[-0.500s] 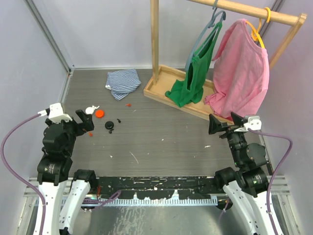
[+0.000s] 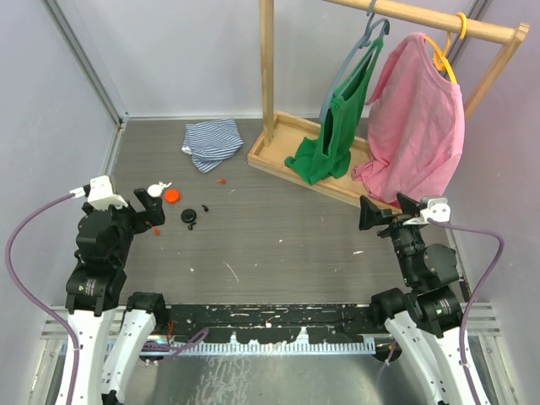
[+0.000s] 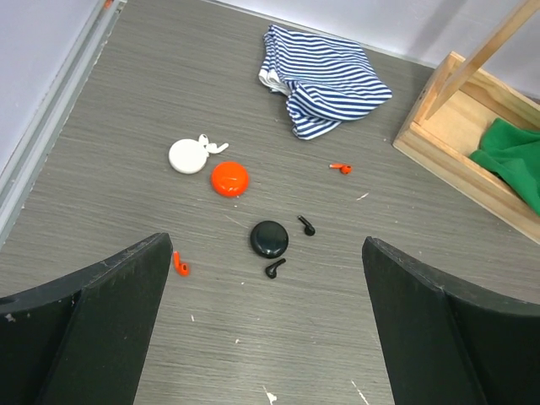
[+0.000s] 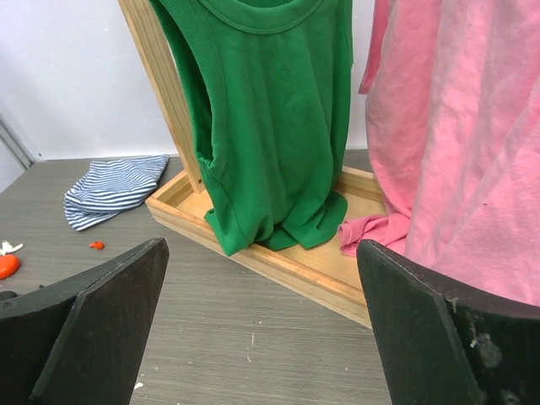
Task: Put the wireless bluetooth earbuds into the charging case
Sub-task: Pick up the charging case at the center of the board.
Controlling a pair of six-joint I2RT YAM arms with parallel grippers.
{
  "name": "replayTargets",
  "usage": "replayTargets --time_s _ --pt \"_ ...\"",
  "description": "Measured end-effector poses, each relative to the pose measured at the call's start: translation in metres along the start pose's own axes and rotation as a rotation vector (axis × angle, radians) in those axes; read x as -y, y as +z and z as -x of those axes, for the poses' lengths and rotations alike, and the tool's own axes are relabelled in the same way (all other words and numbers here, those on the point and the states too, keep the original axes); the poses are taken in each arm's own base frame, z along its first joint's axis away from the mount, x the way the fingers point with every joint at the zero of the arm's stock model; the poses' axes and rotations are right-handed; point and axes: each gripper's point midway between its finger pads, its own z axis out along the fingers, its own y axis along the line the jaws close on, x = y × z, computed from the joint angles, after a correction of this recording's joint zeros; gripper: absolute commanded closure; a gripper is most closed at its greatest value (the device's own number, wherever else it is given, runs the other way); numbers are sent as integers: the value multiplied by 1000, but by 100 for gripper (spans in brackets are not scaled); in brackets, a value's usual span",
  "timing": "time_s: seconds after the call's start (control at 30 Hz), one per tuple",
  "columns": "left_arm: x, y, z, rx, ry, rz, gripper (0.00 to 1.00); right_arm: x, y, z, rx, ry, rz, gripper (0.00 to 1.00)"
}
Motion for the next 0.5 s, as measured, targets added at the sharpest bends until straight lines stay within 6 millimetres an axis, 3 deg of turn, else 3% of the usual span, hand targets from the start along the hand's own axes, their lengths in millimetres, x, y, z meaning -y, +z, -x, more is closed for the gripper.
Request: replayTargets --time_s 0.23,0.5 --pt "12 0 -6 -32 -28 -56 2 -7 11 -14 -63 44 18 0" --pt "29 14 -34 -215 -116 -96 2 -16 26 -35 -188 26 53 0"
